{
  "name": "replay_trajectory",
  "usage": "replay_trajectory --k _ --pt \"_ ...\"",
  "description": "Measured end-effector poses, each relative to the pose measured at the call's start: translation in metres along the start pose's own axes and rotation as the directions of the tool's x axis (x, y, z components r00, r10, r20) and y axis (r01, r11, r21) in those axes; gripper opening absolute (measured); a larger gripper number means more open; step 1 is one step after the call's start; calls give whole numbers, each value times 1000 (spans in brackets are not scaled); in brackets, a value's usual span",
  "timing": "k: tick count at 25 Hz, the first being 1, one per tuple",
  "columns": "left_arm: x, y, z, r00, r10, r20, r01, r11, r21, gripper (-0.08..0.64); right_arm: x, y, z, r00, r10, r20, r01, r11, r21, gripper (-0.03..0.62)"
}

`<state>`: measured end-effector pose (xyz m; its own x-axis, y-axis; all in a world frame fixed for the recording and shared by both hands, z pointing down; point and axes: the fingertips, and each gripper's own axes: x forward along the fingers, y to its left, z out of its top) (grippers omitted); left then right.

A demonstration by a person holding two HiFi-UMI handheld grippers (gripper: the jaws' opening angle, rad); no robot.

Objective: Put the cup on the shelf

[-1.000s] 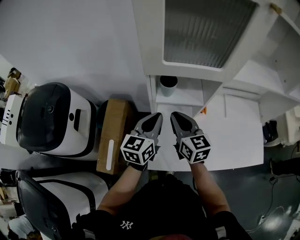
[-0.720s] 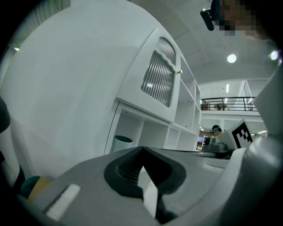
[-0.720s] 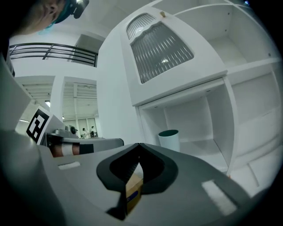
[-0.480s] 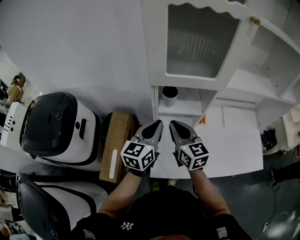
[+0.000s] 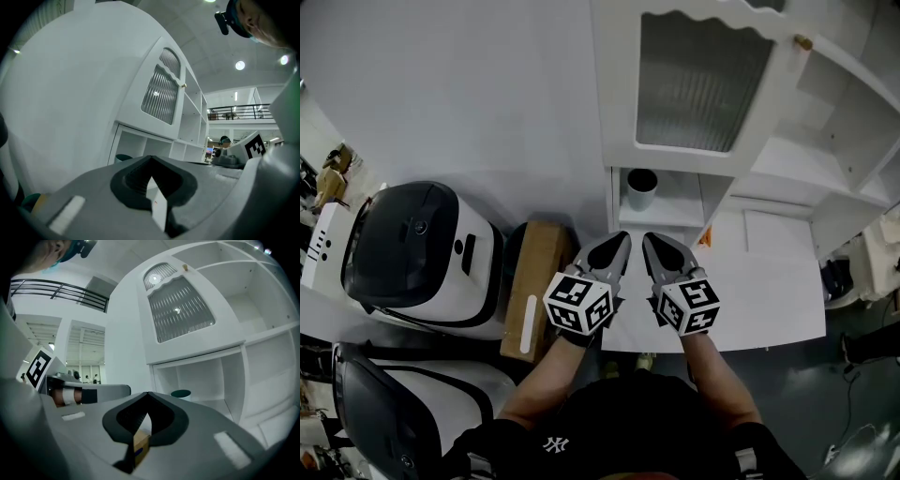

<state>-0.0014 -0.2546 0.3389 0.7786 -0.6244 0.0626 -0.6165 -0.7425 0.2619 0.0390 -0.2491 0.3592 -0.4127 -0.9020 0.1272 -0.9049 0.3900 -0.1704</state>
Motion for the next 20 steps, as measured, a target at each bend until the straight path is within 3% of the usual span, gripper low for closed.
replay_trajectory --k 20 --pt "3 -1 -10 1000 19 -2 -19 1000 -7 0 -5 -3 -8 1000 0 -14 0 1000 -8 20"
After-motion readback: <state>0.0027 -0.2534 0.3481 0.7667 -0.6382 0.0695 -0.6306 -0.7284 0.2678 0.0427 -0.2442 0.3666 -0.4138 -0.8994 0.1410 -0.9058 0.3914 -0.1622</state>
